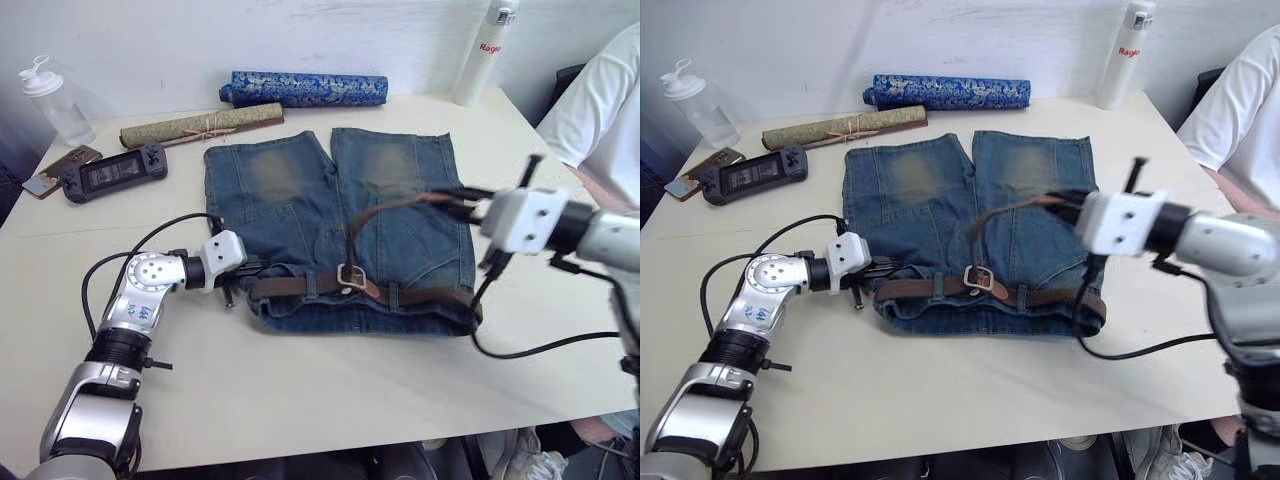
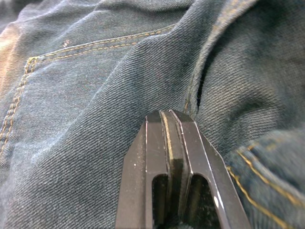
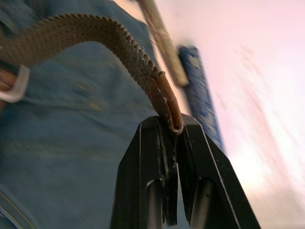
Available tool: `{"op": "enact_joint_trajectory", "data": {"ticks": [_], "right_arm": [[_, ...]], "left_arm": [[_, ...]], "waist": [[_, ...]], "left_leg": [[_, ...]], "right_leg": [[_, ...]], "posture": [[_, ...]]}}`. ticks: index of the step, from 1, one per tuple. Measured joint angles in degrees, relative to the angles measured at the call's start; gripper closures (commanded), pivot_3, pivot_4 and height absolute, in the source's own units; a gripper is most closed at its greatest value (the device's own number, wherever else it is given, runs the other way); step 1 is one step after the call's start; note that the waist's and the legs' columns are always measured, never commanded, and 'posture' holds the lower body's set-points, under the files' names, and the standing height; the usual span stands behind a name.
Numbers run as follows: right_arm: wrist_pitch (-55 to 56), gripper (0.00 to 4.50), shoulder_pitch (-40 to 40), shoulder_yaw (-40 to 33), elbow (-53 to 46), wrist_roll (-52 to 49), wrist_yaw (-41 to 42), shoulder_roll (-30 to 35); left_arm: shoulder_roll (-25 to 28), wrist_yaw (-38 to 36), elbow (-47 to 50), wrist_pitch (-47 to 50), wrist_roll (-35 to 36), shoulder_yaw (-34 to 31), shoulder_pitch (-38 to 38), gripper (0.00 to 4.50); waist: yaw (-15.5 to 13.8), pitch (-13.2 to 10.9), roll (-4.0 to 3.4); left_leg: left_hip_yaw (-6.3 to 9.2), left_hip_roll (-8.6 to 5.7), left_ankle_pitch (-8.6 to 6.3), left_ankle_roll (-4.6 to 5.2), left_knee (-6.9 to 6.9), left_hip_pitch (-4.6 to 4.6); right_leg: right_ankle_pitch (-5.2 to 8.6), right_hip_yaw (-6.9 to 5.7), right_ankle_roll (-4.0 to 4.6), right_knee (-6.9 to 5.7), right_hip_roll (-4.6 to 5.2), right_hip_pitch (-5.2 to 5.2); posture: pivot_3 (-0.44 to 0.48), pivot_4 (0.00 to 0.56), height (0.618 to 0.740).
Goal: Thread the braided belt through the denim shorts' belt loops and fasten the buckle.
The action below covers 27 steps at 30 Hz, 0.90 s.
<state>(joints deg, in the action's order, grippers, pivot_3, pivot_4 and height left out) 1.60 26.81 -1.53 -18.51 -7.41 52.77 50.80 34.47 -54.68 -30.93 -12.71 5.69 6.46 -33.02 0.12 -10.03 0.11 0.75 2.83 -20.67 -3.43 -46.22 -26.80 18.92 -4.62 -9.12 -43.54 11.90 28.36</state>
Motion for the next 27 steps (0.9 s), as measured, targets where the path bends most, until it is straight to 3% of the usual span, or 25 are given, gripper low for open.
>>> {"op": "enact_joint_trajectory", "data": {"ticks": [3, 6, 9, 15, 19, 24, 27], "right_arm": [[-0.8, 4.50, 0.0, 3.1, -1.1, 1.1, -0.2, -1.5], [-0.7, 4.50, 0.0, 4.1, -0.8, 2.5, -0.3, -2.2], [-0.7, 4.50, 0.3, 4.4, 0.1, 3.4, -0.7, -2.9], [-0.5, 4.50, 1.5, 6.2, 0.9, 5.3, -1.2, -4.9], [-0.2, 4.50, 4.2, 8.5, 1.7, 7.4, -1.4, -6.7], [1.1, 4.50, 6.3, 10.7, 3.4, 9.5, -1.3, -7.9], [2.5, 4.50, 7.2, 12.2, 4.1, 10.7, -1.3, -8.6]], "left_arm": [[-0.7, -0.2, 1.4, 0.9, 1.4, -1.5, 0.9, 4.44], [-0.9, -0.2, 2.8, 2.1, 2.8, -2.6, 1.9, 3.70], [0.0, -0.5, 8.1, 6.8, 4.9, -4.3, 4.2, 2.39], [4.9, -0.1, 31.2, 28.5, 18.4, -11.5, 8.4, 2.39], [4.7, 3.9, 44.9, 40.6, 28.0, -14.9, 9.1, 2.39], [1.4, 9.8, 53.5, 43.6, 27.7, -11.4, 9.5, 2.39], [-1.5, 14.7, 56.0, 41.9, 22.2, -7.2, 10.6, 2.39]], "waist": [[-0.1, -0.1, 0.15], [0.0, -0.2, 0.29], [0.2, -0.3, 0.46], [0.1, -0.6, 0.90], [0.0, -0.6, 0.93], [0.0, -0.7, 0.99], [0.1, -0.7, 1.00]], "left_leg": [[0.01, 0.00, 0.00, 0.00, -0.02, -0.19], [0.01, 0.00, 0.00, 0.00, -0.04, -0.38], [0.01, 0.00, 0.00, 0.00, -0.03, -0.42], [0.07, 0.00, 0.01, -0.02, -0.03, -0.46], [0.09, 0.00, 0.01, -0.02, -0.03, -0.44], [0.08, 0.00, 0.01, -0.03, -0.06, -0.45], [0.06, 0.00, 0.01, -0.03, -0.06, -0.45]], "right_leg": [[-0.01, -0.01, -0.01, 0.05, 0.00, 0.11], [-0.02, -0.02, -0.04, 0.08, 0.00, 0.26], [-0.02, -0.03, -0.03, 0.10, -0.01, 0.31], [-0.02, -0.04, -0.03, 0.10, -0.01, 0.32], [-0.02, -0.04, -0.03, 0.12, -0.01, 0.29], [-0.03, -0.04, -0.04, 0.11, -0.02, 0.29], [-0.03, -0.03, -0.04, 0.10, -0.02, 0.30]], "posture": [[0.000, 0.150, 0.645], [0.000, 0.150, 0.645], [0.000, 0.150, 0.645], [0.000, 0.150, 0.645], [0.000, 0.150, 0.645], [0.000, 0.150, 0.645], [0.000, 0.150, 0.645]]}}
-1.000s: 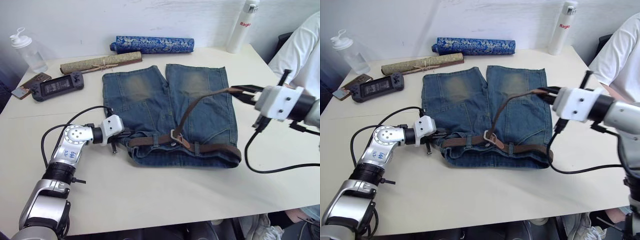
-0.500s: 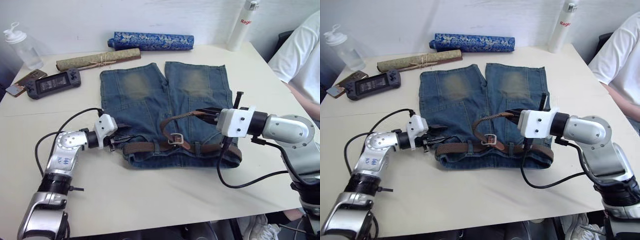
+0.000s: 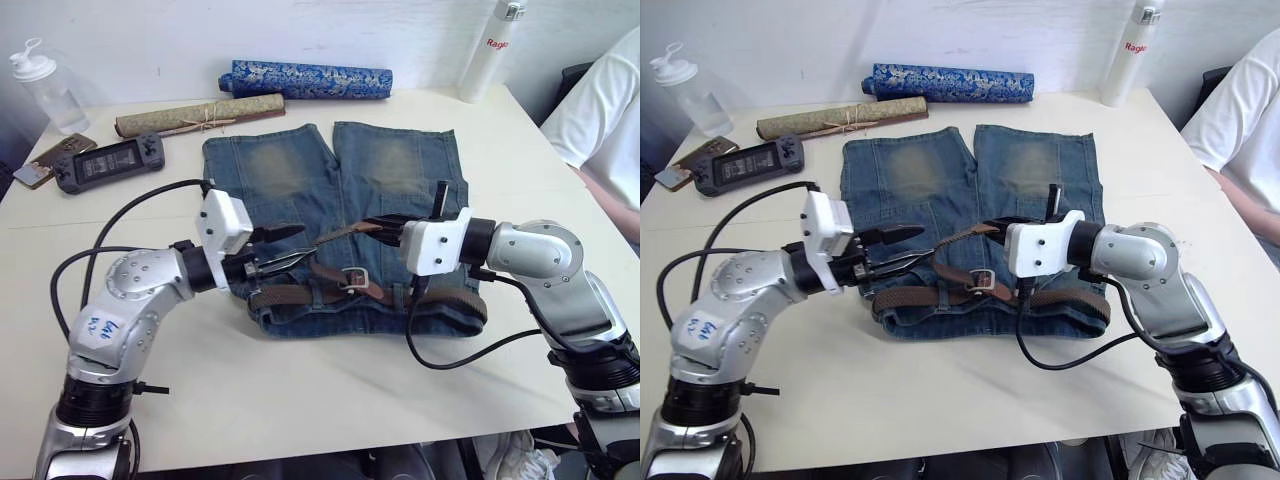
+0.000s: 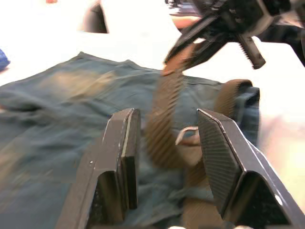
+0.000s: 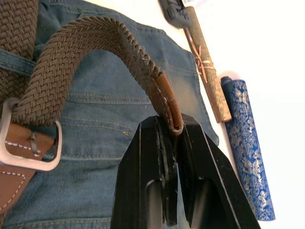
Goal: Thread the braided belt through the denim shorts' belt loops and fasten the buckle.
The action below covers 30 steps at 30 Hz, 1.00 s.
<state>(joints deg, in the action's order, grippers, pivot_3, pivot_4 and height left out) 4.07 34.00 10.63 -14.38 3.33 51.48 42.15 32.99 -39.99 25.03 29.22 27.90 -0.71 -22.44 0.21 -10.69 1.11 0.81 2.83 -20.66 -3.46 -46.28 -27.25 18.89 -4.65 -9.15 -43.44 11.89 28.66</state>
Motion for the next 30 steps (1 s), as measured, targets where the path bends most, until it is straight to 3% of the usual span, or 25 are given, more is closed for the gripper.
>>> {"op": "enact_joint_trajectory", "data": {"ticks": [4, 11, 12, 13, 15, 17, 24, 29, 30], "right_arm": [[1.1, 4.50, 1.4, 0.5, 1.1, 1.4, -0.1, -0.8], [1.9, 4.50, 1.4, 0.5, 1.2, 1.5, -0.1, -1.3], [1.9, 4.50, 1.4, 0.5, 1.2, 1.6, -0.1, -1.5], [1.9, 4.50, 1.4, 0.5, 1.2, 1.8, -0.1, -1.5], [1.9, 4.50, 1.4, 0.5, 1.2, 2.1, -0.2, -1.5], [1.8, 4.50, 1.4, 0.4, 1.2, 2.2, -0.2, -1.5], [0.4, 4.50, 1.4, 0.3, 1.0, 2.1, -0.5, -1.5], [-8.5, 4.50, 0.0, -1.0, -2.6, 0.0, -1.5, -2.7], [-10.3, 4.08, -0.6, -1.6, -3.5, -0.5, -2.2, -3.4]], "left_arm": [[-4.6, 6.8, 3.0, -2.3, -6.7, 4.5, 2.4, 2.39], [-3.8, 8.7, 2.1, -5.0, -13.8, 6.3, 2.5, 2.39], [-4.3, 8.9, 0.9, -5.2, -14.5, 6.3, 2.4, 2.98], [-4.4, 8.9, 0.6, -5.2, -14.7, 6.4, 2.4, 3.12], [-5.2, 9.0, 0.4, -5.6, -14.8, 6.3, 2.4, 4.10], [-5.6, 9.0, 0.0, -5.8, -14.8, 6.3, 2.4, 4.40], [-6.5, 8.6, -1.3, -6.4, -14.9, 6.4, 1.8, 4.40], [-10.5, 10.0, -1.5, -3.8, -12.7, 5.2, 2.0, 4.40], [-11.5, 10.3, -1.4, -3.3, -11.8, 4.8, 2.3, 4.46]], "waist": [[-0.1, -0.1, 0.11], [-0.2, -0.1, 0.11], [-0.2, -0.1, 0.11], [-0.2, -0.1, 0.12], [-0.2, -0.1, 0.12], [-0.1, -0.1, 0.12], [-0.2, -0.1, 0.12], [-0.2, -0.1, 0.12], [-0.2, -0.1, 0.12]], "left_leg": [[0.00, 0.00, 0.00, 0.00, 0.00, -0.04], [0.00, 0.00, -0.01, 0.01, 0.00, -0.03], [0.00, 0.00, -0.01, 0.02, -0.01, -0.03], [0.00, 0.00, -0.01, 0.02, -0.01, -0.05], [0.00, 0.00, -0.01, 0.02, -0.01, -0.04], [0.00, 0.00, -0.01, 0.01, -0.01, -0.04], [0.00, 0.00, -0.01, 0.01, -0.01, -0.04], [0.01, 0.00, -0.01, 0.01, -0.02, -0.04], [0.01, 0.00, -0.01, 0.01, -0.02, -0.04]], "right_leg": [[0.00, 0.01, 0.00, -0.02, 0.00, 0.05], [0.00, 0.01, 0.01, 0.01, 0.00, 0.04], [0.00, 0.01, 0.01, 0.00, 0.00, 0.04], [0.00, 0.00, 0.00, 0.00, 0.00, 0.05], [0.00, 0.00, 0.00, 0.01, 0.00, 0.04], [0.00, 0.01, 0.01, 0.00, 0.00, 0.05], [0.00, 0.01, 0.00, 0.00, 0.00, 0.04], [0.00, 0.00, 0.01, -0.02, 0.00, 0.04], [0.00, 0.00, 0.01, -0.02, 0.00, 0.04]], "posture": [[0.000, 0.150, 0.645], [0.000, 0.150, 0.645], [0.000, 0.150, 0.645], [0.000, 0.150, 0.645], [0.000, 0.150, 0.645], [0.000, 0.150, 0.645], [0.000, 0.150, 0.645], [0.000, 0.150, 0.645], [0.000, 0.150, 0.645]]}}
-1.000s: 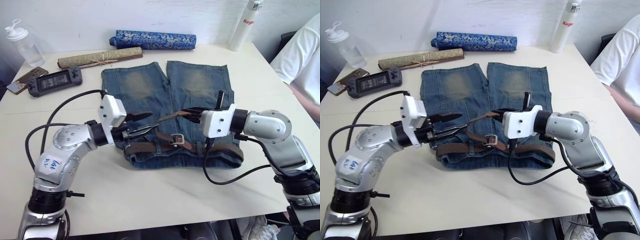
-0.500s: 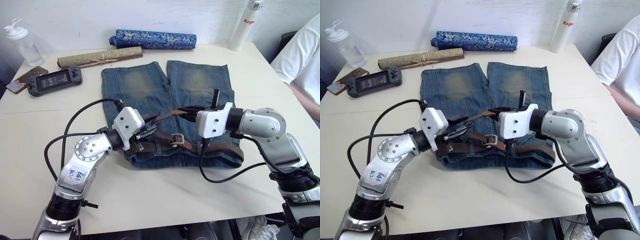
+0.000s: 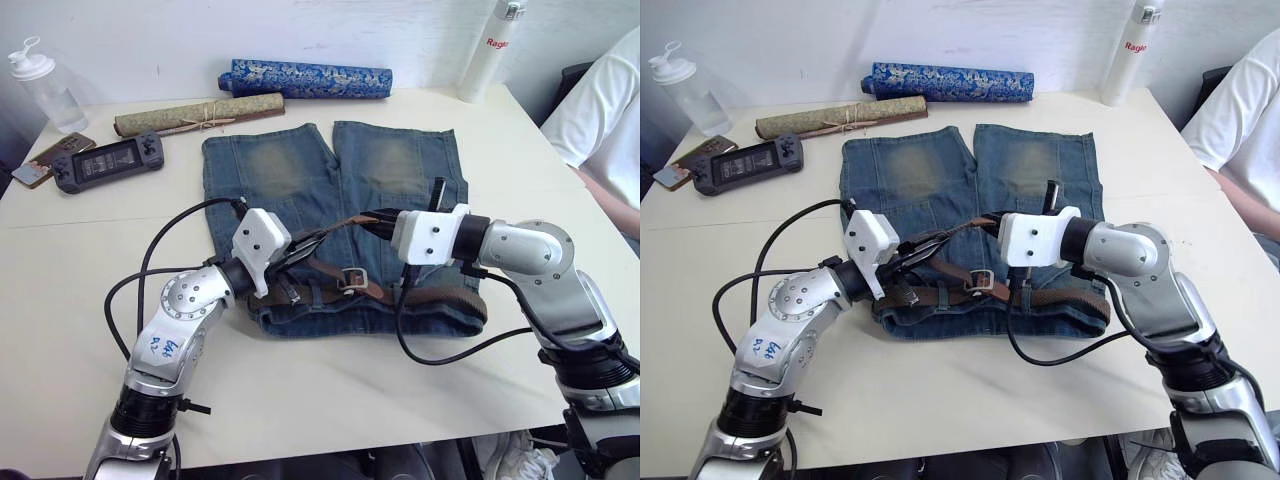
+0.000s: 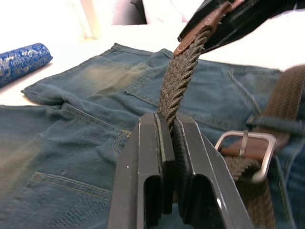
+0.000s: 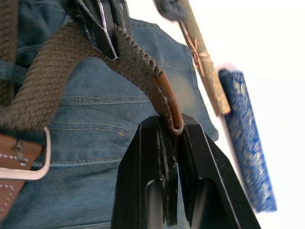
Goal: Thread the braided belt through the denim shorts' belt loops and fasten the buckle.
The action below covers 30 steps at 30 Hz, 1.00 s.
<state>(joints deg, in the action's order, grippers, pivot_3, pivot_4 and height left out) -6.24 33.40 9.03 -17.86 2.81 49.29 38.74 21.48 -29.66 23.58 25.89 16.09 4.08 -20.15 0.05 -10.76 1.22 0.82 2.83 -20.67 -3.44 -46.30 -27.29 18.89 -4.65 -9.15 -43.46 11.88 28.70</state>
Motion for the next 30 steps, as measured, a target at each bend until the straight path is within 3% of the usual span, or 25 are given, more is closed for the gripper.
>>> {"op": "enact_joint_trajectory", "data": {"ticks": [4, 5, 7, 11, 14, 19, 30], "right_arm": [[-9.4, 2.36, -2.8, -4.3, -2.7, -3.3, -3.3, -1.7], [-12.6, 1.72, -3.5, -6.4, -3.2, -4.5, -4.4, -2.1], [-19.3, 1.09, -5.3, -9.8, -4.9, -7.0, -5.8, -2.4], [-31.4, 1.09, -12.4, -14.0, -9.1, -13.6, -6.0, -2.3], [-36.4, 1.98, -14.5, -14.0, -12.0, -17.6, -6.8, -3.8], [-41.7, 4.41, -15.5, -11.0, -18.2, -21.1, -10.4, -6.8], [-44.3, 4.41, -17.0, -4.5, -18.0, -20.2, -17.9, -8.5]], "left_arm": [[-3.8, 1.7, 0.6, 3.8, 5.3, -2.6, 2.0, 4.50], [-4.2, 2.1, 0.8, 4.8, 6.5, -3.5, 2.9, 4.50], [-4.5, 2.8, 1.1, 6.2, 7.9, -4.3, 3.6, 4.50], [-5.1, 4.0, 3.1, 8.5, 10.6, -5.4, 5.1, 4.50], [-5.1, 4.5, 3.3, 9.1, 11.0, -5.3, 5.1, 4.50], [-5.0, 4.5, 3.5, 9.2, 11.1, -5.1, 5.1, 4.50], [-4.7, 4.5, 3.5, 9.2, 11.1, -4.6, 4.9, 4.50]], "waist": [[-0.1, 0.0, 0.00], [-0.1, 0.0, 0.00], [-0.2, 0.0, 0.00], [-0.4, 0.0, 0.00], [0.0, 0.0, -0.01], [-0.1, 0.0, 0.00], [-0.2, 0.0, 0.00]], "left_leg": [[0.01, 0.00, 0.00, 0.00, -0.02, 0.00], [0.02, 0.00, 0.00, 0.01, -0.03, 0.00], [0.06, 0.00, -0.01, 0.03, -0.03, 0.01], [0.05, 0.00, -0.06, 0.10, -0.02, 0.01], [0.04, 0.00, -0.06, 0.11, -0.02, 0.05], [0.10, 0.00, -0.07, 0.13, 0.02, 0.04], [0.09, -0.01, -0.08, 0.15, -0.01, 0.02]], "right_leg": [[0.00, 0.00, 0.00, 0.01, 0.01, -0.05], [0.00, -0.01, 0.00, 0.01, 0.01, -0.04], [0.00, -0.03, 0.01, 0.00, 0.00, -0.07], [0.00, -0.04, 0.01, 0.05, 0.00, -0.10], [0.00, -0.02, 0.02, 0.02, -0.01, -0.08], [0.02, -0.04, 0.06, 0.06, -0.03, -0.10], [0.00, -0.03, 0.04, 0.08, -0.03, -0.10]], "posture": [[0.000, 0.150, 0.645], [0.000, 0.150, 0.645], [0.000, 0.150, 0.645], [0.000, 0.150, 0.645], [0.000, 0.150, 0.645], [0.000, 0.150, 0.645], [0.000, 0.150, 0.645]]}}
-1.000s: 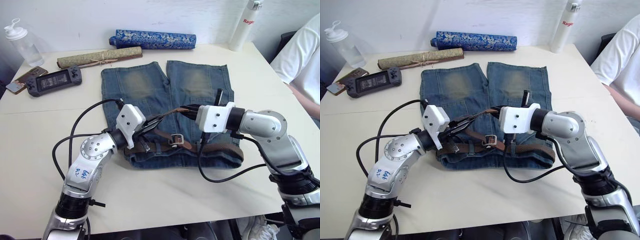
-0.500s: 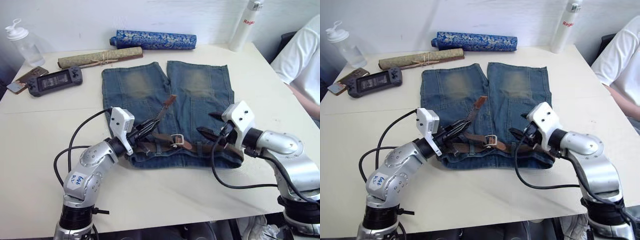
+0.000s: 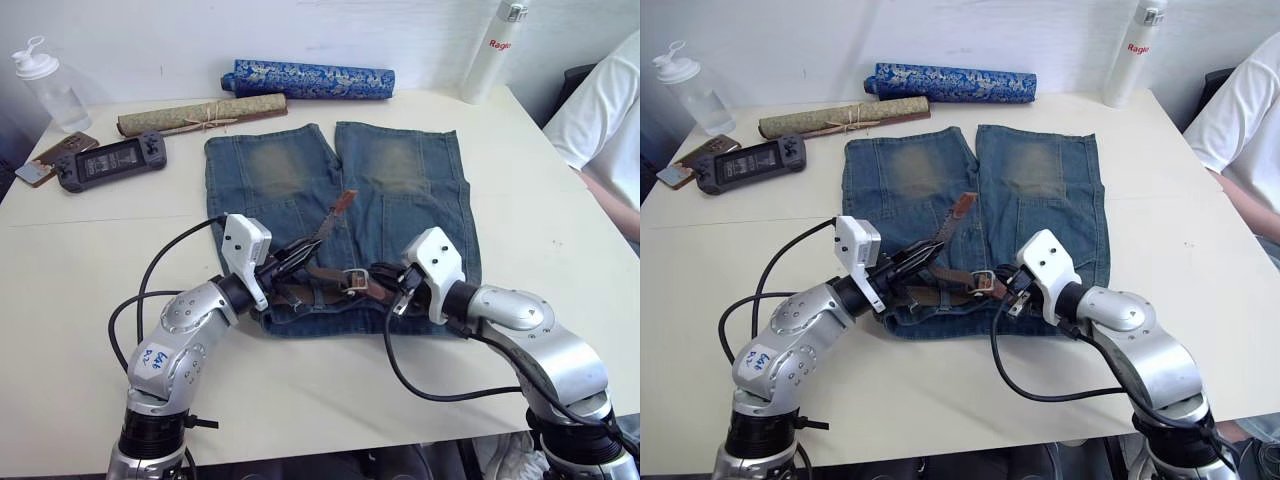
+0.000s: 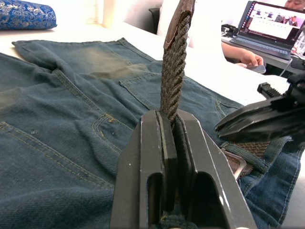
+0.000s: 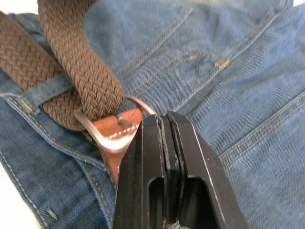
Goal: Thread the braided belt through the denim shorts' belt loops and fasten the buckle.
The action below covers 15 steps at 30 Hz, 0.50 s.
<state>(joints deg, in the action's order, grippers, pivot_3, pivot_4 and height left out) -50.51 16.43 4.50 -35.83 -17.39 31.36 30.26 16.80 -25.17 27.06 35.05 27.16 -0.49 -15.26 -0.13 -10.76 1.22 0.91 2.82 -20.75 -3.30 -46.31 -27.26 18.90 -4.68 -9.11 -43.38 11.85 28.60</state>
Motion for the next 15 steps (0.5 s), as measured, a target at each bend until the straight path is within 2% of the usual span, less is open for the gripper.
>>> {"op": "enact_joint_trajectory", "data": {"ticks": [15], "right_arm": [[-2.2, 4.41, 0.4, 4.3, 0.0, 0.5, -2.7, -0.3]], "left_arm": [[0.1, 0.1, 0.0, 0.0, -0.1, 0.8, -0.3, 4.50]], "waist": [[0.0, 0.0, 0.00]], "left_leg": [[0.01, 0.00, -0.01, 0.01, 0.00, 0.00]], "right_leg": [[0.00, 0.00, 0.00, 0.00, 0.00, 0.00]], "posture": [[0.000, 0.150, 0.645]]}}
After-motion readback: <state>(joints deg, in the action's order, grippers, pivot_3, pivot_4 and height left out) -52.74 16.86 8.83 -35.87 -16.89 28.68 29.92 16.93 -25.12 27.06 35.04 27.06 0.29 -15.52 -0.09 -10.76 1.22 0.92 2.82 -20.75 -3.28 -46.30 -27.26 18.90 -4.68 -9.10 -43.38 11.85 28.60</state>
